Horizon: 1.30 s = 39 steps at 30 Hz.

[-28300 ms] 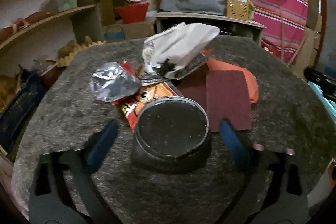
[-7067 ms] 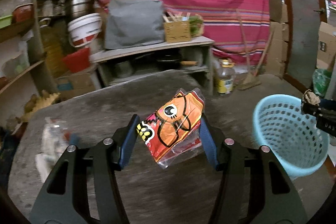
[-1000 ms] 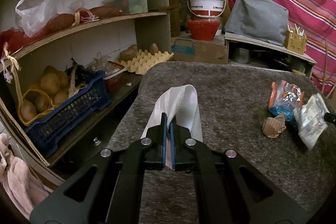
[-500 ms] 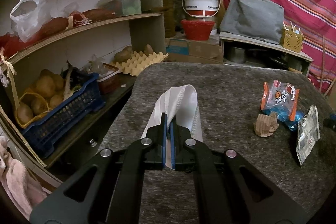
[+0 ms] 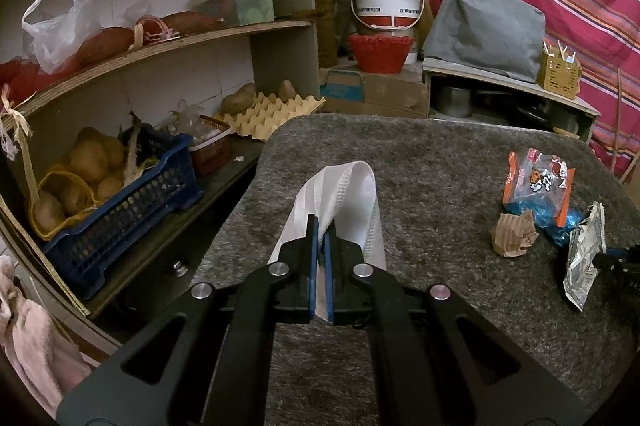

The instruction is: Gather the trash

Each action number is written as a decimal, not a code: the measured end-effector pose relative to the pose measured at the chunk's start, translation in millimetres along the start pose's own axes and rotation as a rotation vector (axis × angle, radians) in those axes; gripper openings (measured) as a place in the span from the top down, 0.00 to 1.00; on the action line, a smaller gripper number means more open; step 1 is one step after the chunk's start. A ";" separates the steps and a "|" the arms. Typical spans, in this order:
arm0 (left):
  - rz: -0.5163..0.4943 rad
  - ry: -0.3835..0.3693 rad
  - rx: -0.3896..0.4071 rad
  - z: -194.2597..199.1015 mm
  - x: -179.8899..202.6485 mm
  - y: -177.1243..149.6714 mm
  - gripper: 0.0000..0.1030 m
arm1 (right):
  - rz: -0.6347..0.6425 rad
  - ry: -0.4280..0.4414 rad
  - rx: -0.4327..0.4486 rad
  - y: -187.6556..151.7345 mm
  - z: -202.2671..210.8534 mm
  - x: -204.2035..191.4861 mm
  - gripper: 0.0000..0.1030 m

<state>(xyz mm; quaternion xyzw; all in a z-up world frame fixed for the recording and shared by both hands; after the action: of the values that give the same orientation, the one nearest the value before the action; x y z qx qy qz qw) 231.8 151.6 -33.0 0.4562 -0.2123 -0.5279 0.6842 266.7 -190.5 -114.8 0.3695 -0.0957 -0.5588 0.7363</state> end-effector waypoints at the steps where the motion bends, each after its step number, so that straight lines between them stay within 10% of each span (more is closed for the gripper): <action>1: -0.001 -0.001 0.000 0.7 0.3 0.2 0.99 | 0.000 -0.003 0.002 -0.1 1.6 2.0 0.93; 39: -0.015 -0.045 0.064 33.5 44.0 13.4 0.99 | -0.146 -0.115 0.305 -16.7 138.6 107.0 0.99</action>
<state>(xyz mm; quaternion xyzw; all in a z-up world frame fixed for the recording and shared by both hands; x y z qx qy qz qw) 228.5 98.2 -13.5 0.4676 -0.2408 -0.5361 0.6602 215.6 -348.4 -56.6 0.4500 -0.1943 -0.6100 0.6226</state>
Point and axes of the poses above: each gripper's, at about its wrist camera, not at the fingertips, and z roughly against the way its jaws point, x to its right, y to its top, the point moved 4 cm from there along -z, roughly the way its jaws point, and after that the axes turned 14 degrees about y, right-handed, at the moved point
